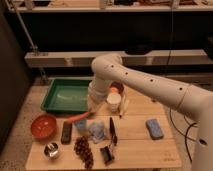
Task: Place pepper in plastic cup
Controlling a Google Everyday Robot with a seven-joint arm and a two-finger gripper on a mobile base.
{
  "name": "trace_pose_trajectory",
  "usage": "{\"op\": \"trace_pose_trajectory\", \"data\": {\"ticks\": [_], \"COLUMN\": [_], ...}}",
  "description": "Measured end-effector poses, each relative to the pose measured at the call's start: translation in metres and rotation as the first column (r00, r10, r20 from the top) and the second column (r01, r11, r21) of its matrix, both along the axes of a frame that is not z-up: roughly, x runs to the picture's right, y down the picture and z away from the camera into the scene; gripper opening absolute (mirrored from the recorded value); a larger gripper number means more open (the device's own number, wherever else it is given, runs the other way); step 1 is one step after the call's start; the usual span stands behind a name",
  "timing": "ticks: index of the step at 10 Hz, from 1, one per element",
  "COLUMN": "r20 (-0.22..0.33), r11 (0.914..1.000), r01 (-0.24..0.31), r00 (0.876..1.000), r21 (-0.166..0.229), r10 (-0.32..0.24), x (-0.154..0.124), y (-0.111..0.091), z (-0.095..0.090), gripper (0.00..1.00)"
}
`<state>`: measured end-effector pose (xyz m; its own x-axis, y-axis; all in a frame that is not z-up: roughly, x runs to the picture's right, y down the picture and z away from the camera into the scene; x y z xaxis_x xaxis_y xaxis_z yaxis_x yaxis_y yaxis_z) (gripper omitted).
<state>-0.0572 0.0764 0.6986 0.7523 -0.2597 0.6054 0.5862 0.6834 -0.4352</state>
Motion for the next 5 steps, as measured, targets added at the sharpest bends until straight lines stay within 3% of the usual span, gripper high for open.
{"op": "trace_pose_trajectory", "data": {"ticks": [2,5], "r20": [-0.053,-0.112], "r11": [0.9999,1.0], "r01": [-0.013,0.004], "r00": [0.999,0.994], "r21": [0.01,0.007], "r10": [0.013,-0.003], "x": [0.015,0.019], "y": [-0.01,-0.003], "z": [0.005,0.03], "gripper": [0.0,0.0]}}
